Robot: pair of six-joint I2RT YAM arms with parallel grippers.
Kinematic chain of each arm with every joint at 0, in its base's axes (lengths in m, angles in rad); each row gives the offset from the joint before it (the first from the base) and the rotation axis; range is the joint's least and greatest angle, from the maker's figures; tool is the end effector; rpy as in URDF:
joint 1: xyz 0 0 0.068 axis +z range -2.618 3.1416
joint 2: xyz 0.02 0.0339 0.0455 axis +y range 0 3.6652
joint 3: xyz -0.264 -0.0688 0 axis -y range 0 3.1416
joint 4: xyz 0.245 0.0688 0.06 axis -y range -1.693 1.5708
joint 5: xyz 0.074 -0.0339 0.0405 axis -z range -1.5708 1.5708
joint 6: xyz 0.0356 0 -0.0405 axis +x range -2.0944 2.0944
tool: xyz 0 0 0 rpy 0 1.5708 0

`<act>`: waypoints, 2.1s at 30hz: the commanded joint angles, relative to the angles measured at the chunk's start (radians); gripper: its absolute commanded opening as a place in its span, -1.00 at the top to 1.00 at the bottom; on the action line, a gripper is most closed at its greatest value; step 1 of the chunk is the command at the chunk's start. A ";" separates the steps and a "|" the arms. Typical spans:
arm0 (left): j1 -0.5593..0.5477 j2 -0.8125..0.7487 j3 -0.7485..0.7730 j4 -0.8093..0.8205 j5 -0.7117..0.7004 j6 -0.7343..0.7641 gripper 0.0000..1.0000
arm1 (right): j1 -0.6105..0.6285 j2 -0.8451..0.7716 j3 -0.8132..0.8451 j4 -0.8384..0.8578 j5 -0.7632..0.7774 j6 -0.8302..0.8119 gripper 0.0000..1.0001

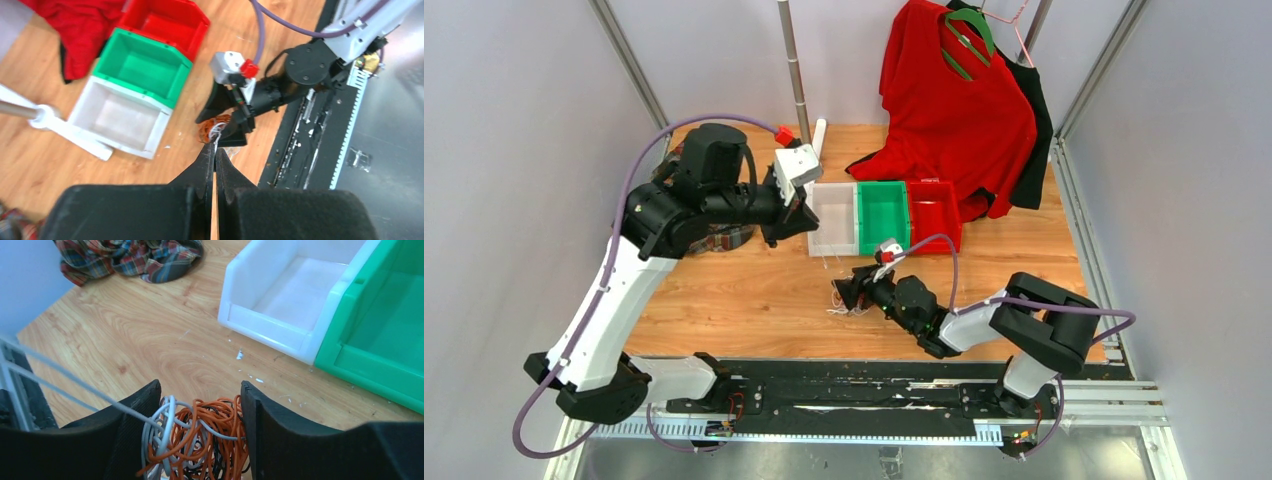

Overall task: Untangle the cables
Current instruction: Untie the cable.

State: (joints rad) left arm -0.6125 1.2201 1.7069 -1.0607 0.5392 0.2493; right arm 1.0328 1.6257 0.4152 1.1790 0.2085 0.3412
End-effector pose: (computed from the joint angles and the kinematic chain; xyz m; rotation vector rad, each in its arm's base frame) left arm 0.1577 -0.1331 0.4723 1.1812 1.8022 -0.7886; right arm 0.1528 0.2416 0.1656 -0.4062 1.6264 0.8900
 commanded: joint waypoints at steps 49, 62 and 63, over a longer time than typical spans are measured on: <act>-0.004 -0.406 -0.736 0.214 -0.349 0.144 -0.10 | 0.076 -0.472 -0.001 -0.765 -0.003 -0.017 -0.19; -0.006 -0.198 -0.641 0.194 -0.162 0.140 -0.44 | 0.055 -0.585 -0.079 -0.896 -0.127 0.080 0.07; -0.008 -0.183 -0.629 0.194 -0.152 0.144 -0.47 | 0.054 -0.568 -0.075 -0.877 -0.142 0.075 0.09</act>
State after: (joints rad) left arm -0.6186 0.9936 1.0073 -0.8696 0.3027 0.3897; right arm 1.1095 1.0298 0.3565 0.2745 0.1555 0.3939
